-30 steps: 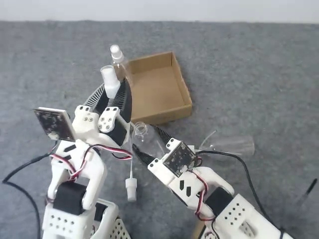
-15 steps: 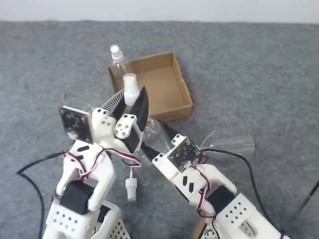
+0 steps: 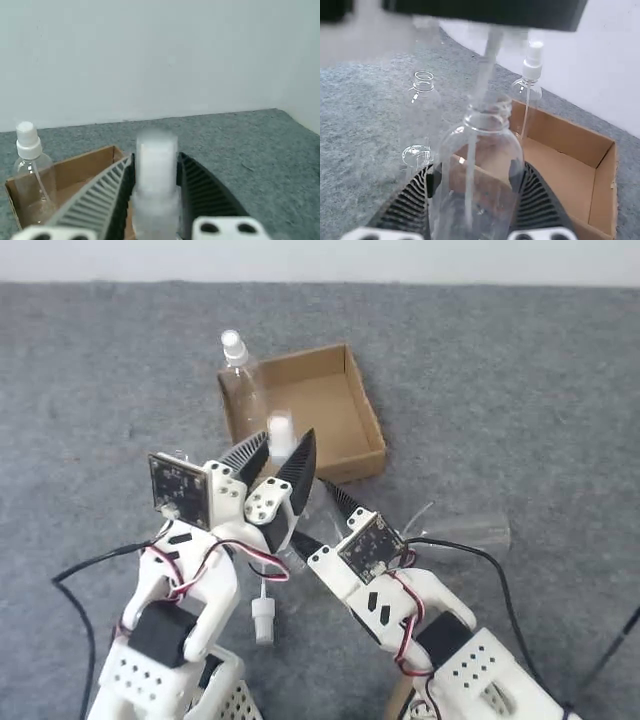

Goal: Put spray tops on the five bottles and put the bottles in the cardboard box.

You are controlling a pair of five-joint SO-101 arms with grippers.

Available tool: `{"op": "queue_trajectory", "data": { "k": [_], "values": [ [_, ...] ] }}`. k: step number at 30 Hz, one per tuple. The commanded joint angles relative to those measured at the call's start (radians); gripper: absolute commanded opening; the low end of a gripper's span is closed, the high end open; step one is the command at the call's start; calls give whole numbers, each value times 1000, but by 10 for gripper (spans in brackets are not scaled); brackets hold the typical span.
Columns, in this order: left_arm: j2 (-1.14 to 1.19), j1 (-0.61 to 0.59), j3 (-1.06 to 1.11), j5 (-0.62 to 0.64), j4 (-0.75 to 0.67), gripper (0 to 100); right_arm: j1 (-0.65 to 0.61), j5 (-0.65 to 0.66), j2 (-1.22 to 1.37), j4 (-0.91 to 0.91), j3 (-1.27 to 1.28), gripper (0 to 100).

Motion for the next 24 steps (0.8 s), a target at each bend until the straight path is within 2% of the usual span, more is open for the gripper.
{"op": "queue_trajectory", "data": {
  "k": [1, 10, 14, 17, 24],
  "values": [
    [-14, -5, -18, -8, -3, 137, 25, 2, -24, -18, 3, 6],
    [-14, -3, -33, -6, 3, 133, 24, 2, -24, -18, 18, 6],
    [-14, -8, -88, -5, 77, 128, 24, 2, -24, -16, 20, 6],
    [-14, -8, -131, -8, 133, 87, 24, 6, -24, -18, 28, 6],
    [-14, -52, -154, -8, 137, 66, 24, 8, -24, -18, 29, 6]
  ]
}}
